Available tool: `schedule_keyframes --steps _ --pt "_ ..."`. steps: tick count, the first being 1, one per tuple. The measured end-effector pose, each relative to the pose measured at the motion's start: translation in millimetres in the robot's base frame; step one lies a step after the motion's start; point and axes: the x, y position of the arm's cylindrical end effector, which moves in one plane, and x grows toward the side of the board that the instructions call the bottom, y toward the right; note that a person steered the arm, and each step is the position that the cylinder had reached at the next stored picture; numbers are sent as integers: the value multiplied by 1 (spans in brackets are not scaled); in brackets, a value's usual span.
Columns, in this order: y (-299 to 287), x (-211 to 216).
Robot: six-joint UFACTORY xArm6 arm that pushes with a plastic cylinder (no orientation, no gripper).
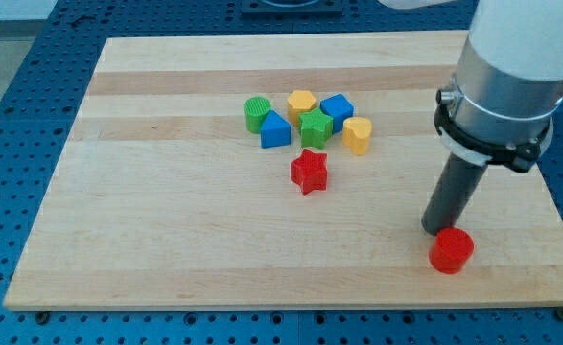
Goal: Move red star towards bottom center
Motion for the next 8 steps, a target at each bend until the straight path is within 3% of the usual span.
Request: schedule_keyframes --steps 1,2,3,4,6,8 --pt "0 1" --pt "-11 -35" --pt "-49 -89" --pt "-96 -117" --pt "-137 -107" --pt "-137 -39"
